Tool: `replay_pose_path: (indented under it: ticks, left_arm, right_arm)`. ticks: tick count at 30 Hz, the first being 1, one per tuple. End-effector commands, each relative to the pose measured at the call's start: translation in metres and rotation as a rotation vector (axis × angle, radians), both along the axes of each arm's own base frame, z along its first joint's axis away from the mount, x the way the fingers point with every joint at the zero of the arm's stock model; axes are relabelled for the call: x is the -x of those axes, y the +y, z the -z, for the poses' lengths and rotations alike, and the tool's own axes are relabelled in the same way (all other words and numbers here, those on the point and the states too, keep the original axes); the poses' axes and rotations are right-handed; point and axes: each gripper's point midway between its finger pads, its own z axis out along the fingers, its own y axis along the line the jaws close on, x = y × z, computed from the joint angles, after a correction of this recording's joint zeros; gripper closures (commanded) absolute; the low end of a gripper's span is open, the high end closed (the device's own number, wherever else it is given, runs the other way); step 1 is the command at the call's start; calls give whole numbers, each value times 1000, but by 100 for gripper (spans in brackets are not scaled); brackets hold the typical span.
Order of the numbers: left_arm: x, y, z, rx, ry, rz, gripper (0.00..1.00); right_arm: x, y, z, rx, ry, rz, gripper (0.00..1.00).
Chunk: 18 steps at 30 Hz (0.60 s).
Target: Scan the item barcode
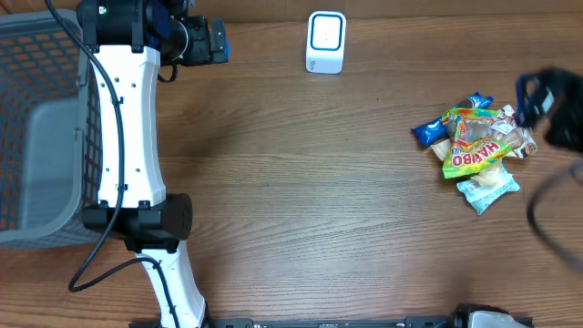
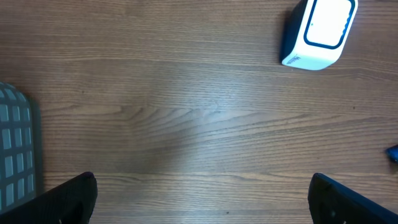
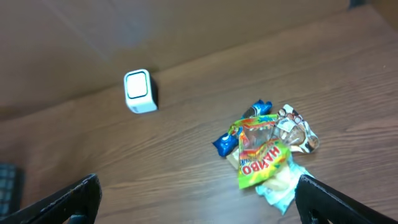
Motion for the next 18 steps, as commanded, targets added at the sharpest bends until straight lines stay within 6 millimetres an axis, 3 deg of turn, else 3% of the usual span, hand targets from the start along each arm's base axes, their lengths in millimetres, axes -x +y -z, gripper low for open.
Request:
replay_pose_path:
  ticks: [1,13,18]
  left_arm:
    - [-2,2,3,-2,4,-7,0]
    - [-2,2,3,-2,4,-8,0]
    - [-2,2,3,-2,3,-7,0]
  right_arm:
    - [27,6,-12,-2,-49,-16,0]
    - [107,-13,-44,58,-230,143,0]
    - [112,-28,-38,106,-207,221,0]
